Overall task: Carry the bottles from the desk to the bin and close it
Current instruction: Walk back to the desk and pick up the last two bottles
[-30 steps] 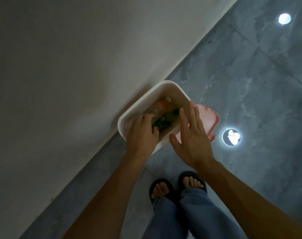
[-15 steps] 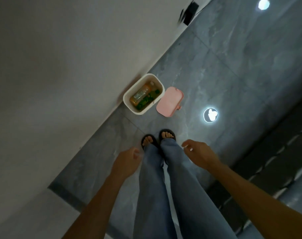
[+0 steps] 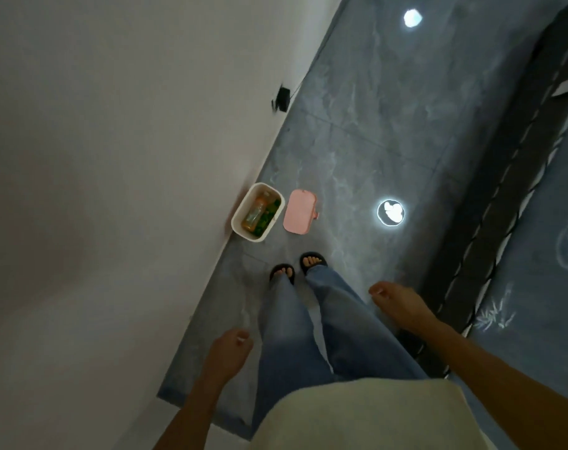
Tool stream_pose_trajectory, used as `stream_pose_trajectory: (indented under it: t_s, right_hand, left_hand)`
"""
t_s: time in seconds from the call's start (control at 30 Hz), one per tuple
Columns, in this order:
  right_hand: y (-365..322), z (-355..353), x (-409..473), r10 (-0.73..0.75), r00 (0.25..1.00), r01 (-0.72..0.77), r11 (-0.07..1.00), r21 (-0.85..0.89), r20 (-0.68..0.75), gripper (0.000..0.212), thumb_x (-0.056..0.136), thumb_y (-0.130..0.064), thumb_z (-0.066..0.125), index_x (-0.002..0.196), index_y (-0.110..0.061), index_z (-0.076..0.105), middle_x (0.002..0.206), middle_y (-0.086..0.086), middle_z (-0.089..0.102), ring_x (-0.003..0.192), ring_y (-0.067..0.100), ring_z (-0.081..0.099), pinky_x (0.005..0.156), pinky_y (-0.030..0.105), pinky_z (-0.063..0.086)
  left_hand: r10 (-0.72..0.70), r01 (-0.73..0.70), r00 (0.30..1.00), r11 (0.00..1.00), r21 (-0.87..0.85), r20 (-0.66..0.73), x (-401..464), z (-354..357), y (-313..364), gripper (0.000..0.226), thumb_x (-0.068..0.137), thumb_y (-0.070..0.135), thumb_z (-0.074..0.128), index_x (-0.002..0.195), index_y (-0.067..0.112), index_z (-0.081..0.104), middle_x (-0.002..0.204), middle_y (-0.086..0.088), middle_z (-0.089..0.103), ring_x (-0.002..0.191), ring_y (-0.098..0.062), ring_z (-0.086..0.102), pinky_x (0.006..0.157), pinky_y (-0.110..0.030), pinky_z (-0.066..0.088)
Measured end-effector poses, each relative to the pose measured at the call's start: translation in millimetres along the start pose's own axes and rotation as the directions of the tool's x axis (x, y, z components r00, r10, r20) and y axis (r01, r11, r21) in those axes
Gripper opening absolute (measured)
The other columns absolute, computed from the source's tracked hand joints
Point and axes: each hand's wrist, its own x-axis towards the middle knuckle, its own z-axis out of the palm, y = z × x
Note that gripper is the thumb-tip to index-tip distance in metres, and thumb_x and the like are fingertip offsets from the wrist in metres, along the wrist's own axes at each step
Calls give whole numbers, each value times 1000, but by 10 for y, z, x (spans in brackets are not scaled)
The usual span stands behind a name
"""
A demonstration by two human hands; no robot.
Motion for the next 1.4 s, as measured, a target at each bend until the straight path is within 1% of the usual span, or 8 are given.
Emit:
stream_pose_trajectory:
  t_s: [0.4, 0.5, 0.63, 0.73, 0.97, 1.13, 1.23, 1.4]
  right_hand:
    - [106, 1188, -1054, 285, 947, -165, 825, 540, -146, 24, 99, -34, 52, 117, -26, 65, 106, 4, 72, 94, 22, 70, 91, 43, 57]
    - [296, 1920, -1403, 456, 889, -276, 608, 745, -42, 21, 99, -22, 55, 114, -16, 68, 104, 11, 74, 92, 28, 70, 90, 45, 57]
    - [334, 2865, -2010, 625, 754, -320, 80, 944, 202, 17, 100, -15, 55, 104, -8, 70, 93, 15, 72, 79, 30, 68, 84, 47, 56]
    - [170, 3518, -2425, 669, 675, -330, -104, 938, 312, 27, 97, -12, 58, 76, -3, 72, 86, 23, 74, 72, 27, 63, 81, 45, 54]
    - [-315, 4637, -2805, 617, 628, -238, -429, 871, 475, 25, 99, -13, 58, 101, 4, 75, 105, 30, 74, 70, 26, 59, 56, 28, 46]
    - [-220, 5185, -2915, 598, 627, -90, -581, 809, 499, 23, 100, -16, 57, 108, -4, 74, 115, 19, 71, 105, 36, 65, 88, 39, 47]
    - [35, 5344, -2988, 601, 606, 24, -670, 742, 522, 24, 99, -16, 56, 86, -7, 74, 100, 22, 75, 100, 40, 70, 88, 46, 53]
    - [666, 5384, -3129, 636, 545, 195, -730, 655, 547, 23, 100, -20, 55, 107, -6, 72, 101, 20, 74, 80, 32, 70, 74, 39, 56]
  left_hand:
    - [203, -264, 964, 783, 563, 170, 266, -961, 502, 25, 96, 31, 56, 107, 16, 73, 112, -9, 75, 105, -28, 67, 90, -35, 54]
    - [267, -394, 919, 600, 696, 289, 210, -888, 861, 26, 96, 30, 51, 102, 14, 70, 108, -10, 74, 99, -29, 67, 87, -39, 54]
    - [307, -542, 838, 368, 756, 451, -42, -440, 1378, 21, 97, 32, 50, 92, 17, 63, 108, -10, 72, 101, -33, 66, 83, -40, 49]
    - [330, -640, 757, 203, 741, 564, -330, 63, 1647, 21, 96, 28, 48, 84, 14, 57, 100, -17, 72, 97, -37, 66, 82, -43, 52]
    - [229, -748, 630, -79, 659, 742, -962, 1303, 1753, 21, 96, 23, 58, 103, 8, 70, 104, -14, 74, 101, -34, 67, 91, -43, 53]
    - [154, -706, 643, -262, 659, 750, -1144, 1867, 1597, 22, 98, 24, 58, 106, 8, 70, 102, -14, 75, 97, -34, 69, 87, -38, 52]
    - [139, -655, 672, -349, 671, 728, -1172, 2046, 1532, 20, 98, 23, 59, 100, 8, 71, 93, -15, 75, 87, -32, 70, 84, -41, 56]
    - [102, -538, 771, -425, 728, 629, -1120, 2176, 1500, 20, 97, 17, 60, 80, 10, 68, 67, -6, 66, 51, -16, 56, 50, -22, 44]
